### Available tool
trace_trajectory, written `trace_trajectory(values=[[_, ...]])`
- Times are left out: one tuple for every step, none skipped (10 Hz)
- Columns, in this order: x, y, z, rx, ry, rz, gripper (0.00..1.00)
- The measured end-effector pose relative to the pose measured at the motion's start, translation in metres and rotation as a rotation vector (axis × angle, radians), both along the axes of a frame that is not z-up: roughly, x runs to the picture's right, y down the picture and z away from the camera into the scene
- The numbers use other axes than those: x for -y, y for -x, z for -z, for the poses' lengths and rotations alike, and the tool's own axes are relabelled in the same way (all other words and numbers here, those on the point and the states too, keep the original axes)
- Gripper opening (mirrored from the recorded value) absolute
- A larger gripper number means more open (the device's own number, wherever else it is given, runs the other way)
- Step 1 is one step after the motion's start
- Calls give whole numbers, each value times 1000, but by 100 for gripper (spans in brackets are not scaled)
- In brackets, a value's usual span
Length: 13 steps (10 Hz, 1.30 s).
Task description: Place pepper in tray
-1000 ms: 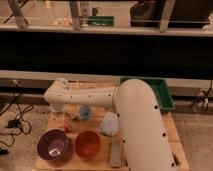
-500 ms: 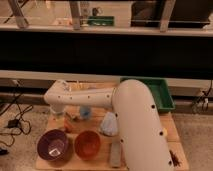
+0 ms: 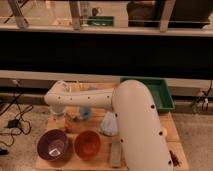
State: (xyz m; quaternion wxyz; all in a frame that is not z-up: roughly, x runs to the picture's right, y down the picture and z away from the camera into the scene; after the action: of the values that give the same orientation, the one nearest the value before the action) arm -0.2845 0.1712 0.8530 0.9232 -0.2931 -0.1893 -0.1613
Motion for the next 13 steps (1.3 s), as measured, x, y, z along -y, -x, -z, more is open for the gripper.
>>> trace_trajectory(values=[[-2,-1,-1,0,2,8,80],[-4,-3,-1,-2,5,20,80],[-6,-5,-3,-5,6,34,80],[-8,-6,-4,-10,9,48,80],[-10,-6,-5,-11,10,59,80],[-10,-6,-5,-12,11,63,80],[-14,-7,-7,-16,18,88,80],[-16,-7,-8,-17,20,96,80],[-17,-6,-9,-16,22,107,80],[-18,-6,-9,-15,23,112,80],[-20,-6,-9,-15,24,119,80],[-20,-6,-9,-14,23,124,80],[-21,-6,-9,-13,22,128,80]])
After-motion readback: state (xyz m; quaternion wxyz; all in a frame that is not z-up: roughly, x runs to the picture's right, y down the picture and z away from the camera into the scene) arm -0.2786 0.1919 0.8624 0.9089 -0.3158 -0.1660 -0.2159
